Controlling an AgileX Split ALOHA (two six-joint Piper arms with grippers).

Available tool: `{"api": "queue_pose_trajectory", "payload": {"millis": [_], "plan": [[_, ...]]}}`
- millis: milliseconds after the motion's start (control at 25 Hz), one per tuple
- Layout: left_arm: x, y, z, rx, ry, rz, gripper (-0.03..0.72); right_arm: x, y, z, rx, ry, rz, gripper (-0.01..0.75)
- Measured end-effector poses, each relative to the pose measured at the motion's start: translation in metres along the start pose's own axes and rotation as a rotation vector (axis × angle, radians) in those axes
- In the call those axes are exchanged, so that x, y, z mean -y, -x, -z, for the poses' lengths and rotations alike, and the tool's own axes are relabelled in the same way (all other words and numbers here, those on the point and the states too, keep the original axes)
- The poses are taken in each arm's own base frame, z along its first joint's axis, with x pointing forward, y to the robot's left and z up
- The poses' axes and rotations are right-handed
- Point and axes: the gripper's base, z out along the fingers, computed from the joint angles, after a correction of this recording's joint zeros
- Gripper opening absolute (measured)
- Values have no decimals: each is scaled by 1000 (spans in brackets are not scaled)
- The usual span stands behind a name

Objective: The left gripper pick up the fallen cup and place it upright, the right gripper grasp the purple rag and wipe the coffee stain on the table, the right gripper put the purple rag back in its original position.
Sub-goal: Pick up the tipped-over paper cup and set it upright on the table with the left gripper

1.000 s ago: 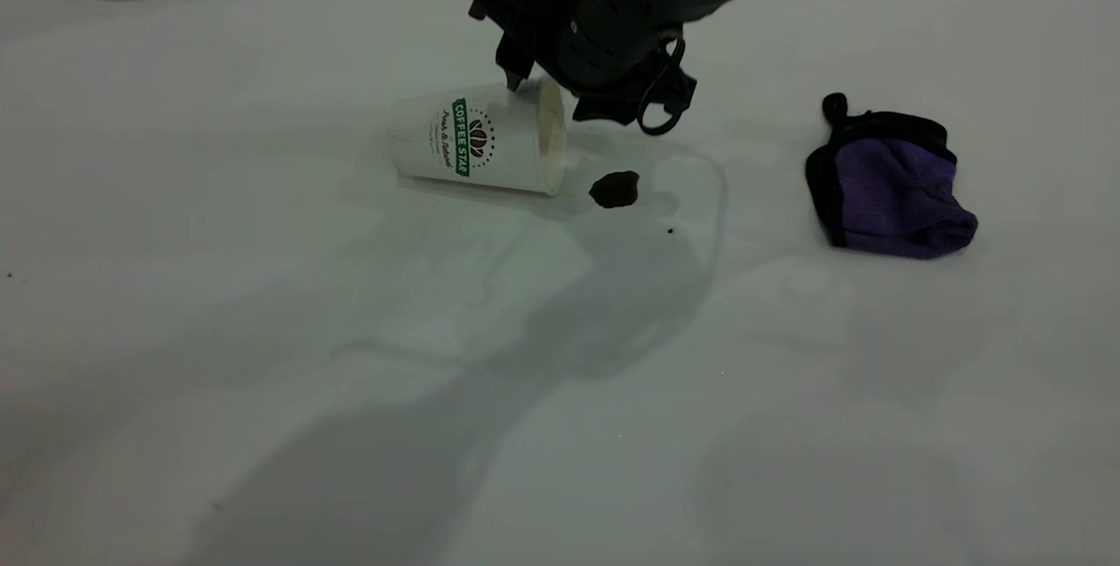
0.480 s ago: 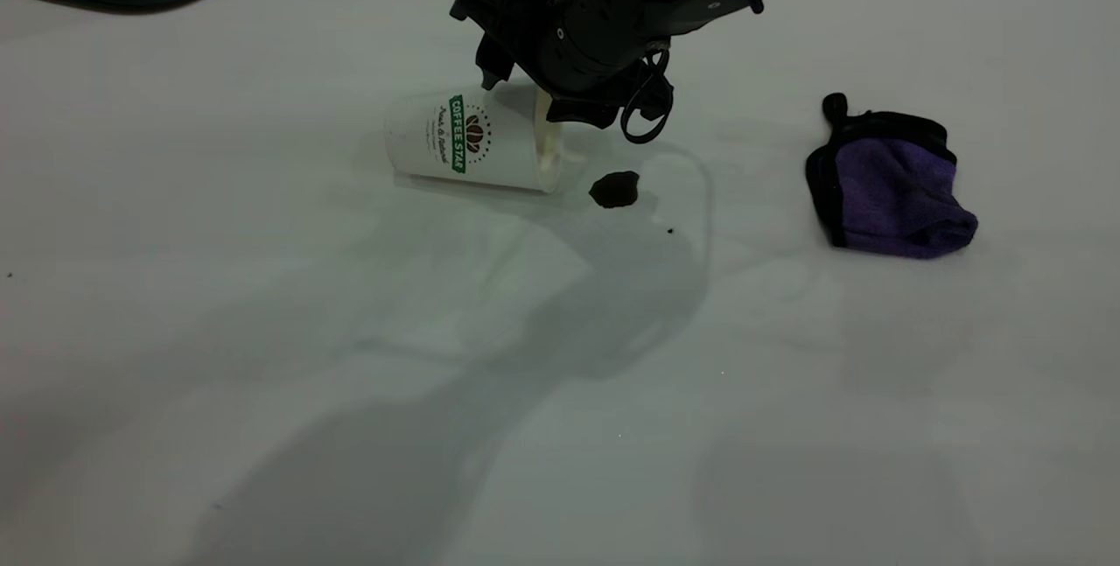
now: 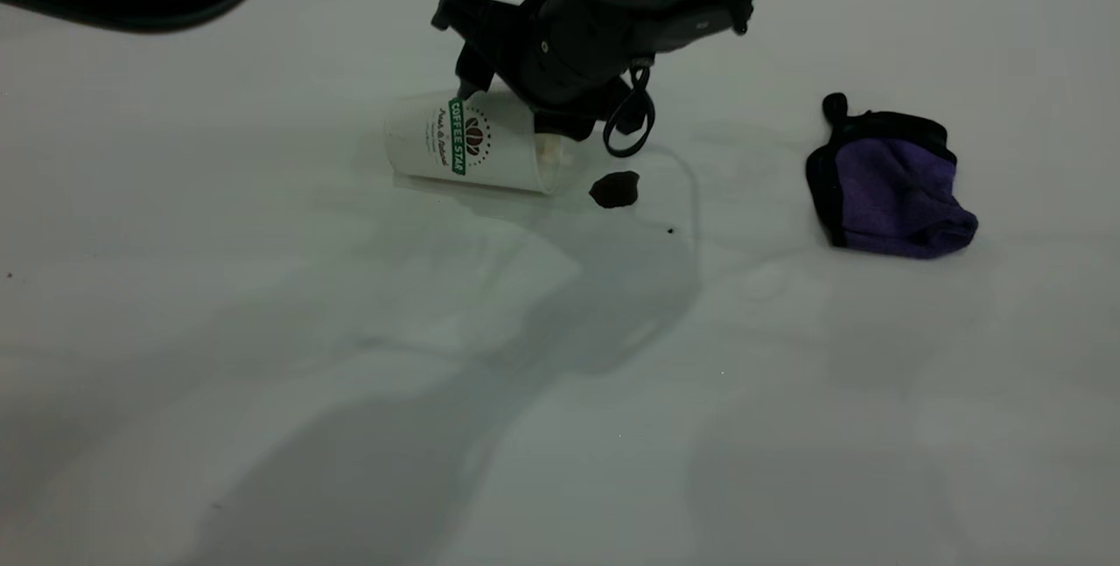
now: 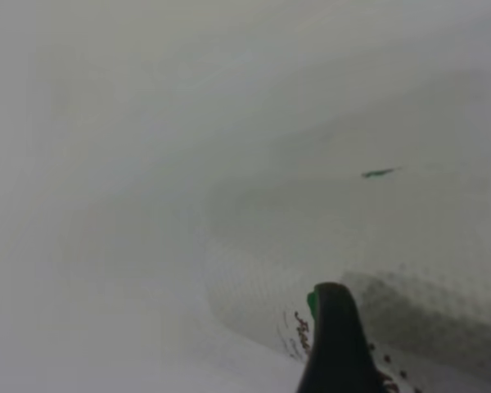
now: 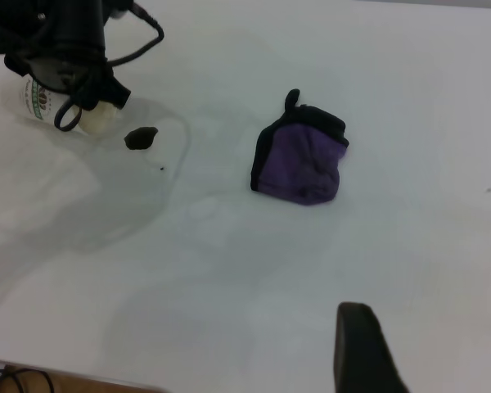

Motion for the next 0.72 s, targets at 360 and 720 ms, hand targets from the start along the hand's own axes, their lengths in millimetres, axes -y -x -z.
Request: {"api": "queue_pose_trajectory", "payload": {"millis": [360,720], "plan": [[-3,-1,-1,-5,40,-27,200,0,0,0,0,0,0,446],[-15,7,9,-27,122,-160,9,0,0,0,0,0,0,446]]}}
